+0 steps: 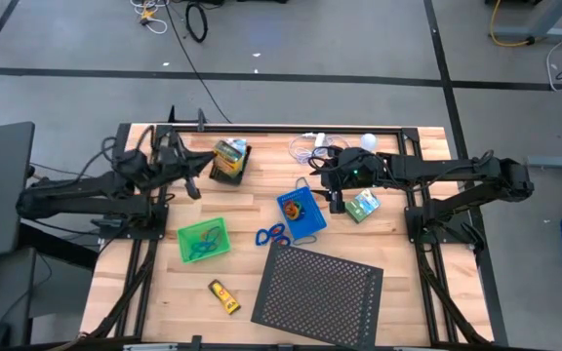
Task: Pick & Place Office Desk Supplies
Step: Put the yellow crayon box into the black bin
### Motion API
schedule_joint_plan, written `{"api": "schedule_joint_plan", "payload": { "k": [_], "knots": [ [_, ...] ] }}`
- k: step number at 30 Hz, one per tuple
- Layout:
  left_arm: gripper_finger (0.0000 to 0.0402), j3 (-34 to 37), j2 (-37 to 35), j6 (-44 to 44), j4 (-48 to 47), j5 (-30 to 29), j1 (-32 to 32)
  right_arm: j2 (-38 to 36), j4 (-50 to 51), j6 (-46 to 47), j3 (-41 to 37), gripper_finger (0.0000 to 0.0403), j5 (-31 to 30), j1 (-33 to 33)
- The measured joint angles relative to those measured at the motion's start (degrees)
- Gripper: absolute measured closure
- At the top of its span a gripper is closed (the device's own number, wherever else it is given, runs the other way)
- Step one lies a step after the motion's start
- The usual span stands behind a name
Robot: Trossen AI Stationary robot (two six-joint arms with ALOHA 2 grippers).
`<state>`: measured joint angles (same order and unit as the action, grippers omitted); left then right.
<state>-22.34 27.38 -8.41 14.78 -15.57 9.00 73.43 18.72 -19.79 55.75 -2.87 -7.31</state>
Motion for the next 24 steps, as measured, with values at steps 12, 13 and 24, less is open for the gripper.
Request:
{"api": "schedule_joint_plan", "payload": {
  "k": [12, 13, 24],
  "knots": [
    [0.0401, 19.23, 0.82, 8.48, 23.40, -12.14, 2.16, 0.00, -0.86, 0.00, 0.00, 0.0174, 0.00, 0.00],
    [0.0401, 20.36, 1.12, 8.88, 24.36, -12.94, 2.35, 0.00, -1.00, 0.00, 0.00, 0.0174, 0.00, 0.00],
    [0.0401, 21.87, 8.17, 11.60, 28.09, -15.31, 5.79, 0.00, -1.68, 0.68, 0.00, 0.0174, -0.04, -0.07]
  ]
}}
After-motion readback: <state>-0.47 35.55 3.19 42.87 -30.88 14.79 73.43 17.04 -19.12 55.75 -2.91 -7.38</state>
